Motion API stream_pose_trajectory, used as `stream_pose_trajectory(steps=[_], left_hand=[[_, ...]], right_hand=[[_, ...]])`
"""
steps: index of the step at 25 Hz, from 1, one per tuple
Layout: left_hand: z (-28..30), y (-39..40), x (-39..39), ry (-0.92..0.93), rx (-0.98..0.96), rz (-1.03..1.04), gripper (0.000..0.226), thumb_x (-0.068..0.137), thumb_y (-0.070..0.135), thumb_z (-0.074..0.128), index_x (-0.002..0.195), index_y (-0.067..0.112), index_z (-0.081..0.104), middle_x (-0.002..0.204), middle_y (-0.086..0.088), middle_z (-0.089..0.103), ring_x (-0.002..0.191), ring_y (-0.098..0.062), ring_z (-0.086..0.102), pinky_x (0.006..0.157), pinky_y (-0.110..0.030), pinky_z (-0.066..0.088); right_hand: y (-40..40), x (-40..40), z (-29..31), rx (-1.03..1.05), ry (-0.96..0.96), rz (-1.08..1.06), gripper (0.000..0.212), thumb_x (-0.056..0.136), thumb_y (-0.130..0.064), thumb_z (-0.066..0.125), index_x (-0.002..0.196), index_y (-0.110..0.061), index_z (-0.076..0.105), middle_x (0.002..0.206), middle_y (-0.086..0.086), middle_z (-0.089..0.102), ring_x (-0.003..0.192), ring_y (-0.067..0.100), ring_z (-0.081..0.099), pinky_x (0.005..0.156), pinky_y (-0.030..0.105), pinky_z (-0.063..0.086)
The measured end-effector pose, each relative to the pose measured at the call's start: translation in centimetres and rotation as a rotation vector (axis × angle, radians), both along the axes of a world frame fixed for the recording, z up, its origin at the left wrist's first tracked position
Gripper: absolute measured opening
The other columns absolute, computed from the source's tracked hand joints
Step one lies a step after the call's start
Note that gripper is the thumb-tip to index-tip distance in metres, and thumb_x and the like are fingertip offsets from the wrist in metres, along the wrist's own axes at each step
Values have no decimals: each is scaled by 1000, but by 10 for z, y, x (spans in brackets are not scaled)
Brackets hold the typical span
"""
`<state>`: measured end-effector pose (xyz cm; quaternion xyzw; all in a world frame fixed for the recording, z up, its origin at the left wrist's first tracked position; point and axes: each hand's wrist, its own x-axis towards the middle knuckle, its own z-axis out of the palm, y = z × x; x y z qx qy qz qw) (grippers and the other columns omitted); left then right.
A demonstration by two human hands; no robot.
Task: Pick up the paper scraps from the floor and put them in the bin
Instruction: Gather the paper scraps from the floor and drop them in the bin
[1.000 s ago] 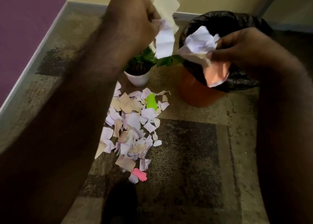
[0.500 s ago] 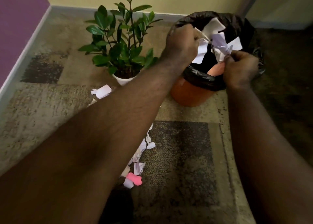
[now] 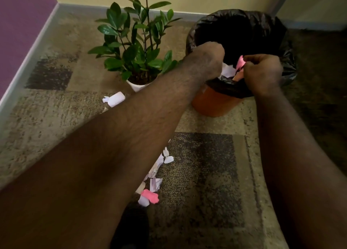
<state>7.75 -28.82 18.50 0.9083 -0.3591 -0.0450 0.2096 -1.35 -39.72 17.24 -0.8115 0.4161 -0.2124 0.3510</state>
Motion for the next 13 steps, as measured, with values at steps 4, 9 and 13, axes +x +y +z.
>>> stream_pose_trajectory(steps=[4, 9, 13], left_hand=[[3, 5, -5, 62, -75, -39, 27, 92, 22, 49, 111, 17, 68, 117, -4, 66, 109, -22, 60, 92, -31, 49], [0, 41, -7, -9, -401, -10, 25, 91, 18, 51, 109, 20, 69, 117, 3, 61, 106, -9, 56, 89, -14, 46], [-22, 94, -8, -83, -584, 96, 23, 86, 8, 51, 99, 13, 70, 106, -2, 63, 97, -11, 59, 86, -18, 52]], right_hand=[[-1, 1, -1, 15, 8, 12, 32, 91, -18, 53, 118, -21, 68, 117, 2, 69, 103, 12, 66, 90, 32, 56], [1, 1, 4, -80, -21, 46, 31, 92, -22, 52, 118, -24, 68, 107, -7, 70, 75, -6, 64, 71, 12, 54], [7, 2, 11, -208, -123, 95, 35, 88, -22, 46, 113, -29, 69, 96, -13, 70, 75, -10, 66, 67, 13, 56]])
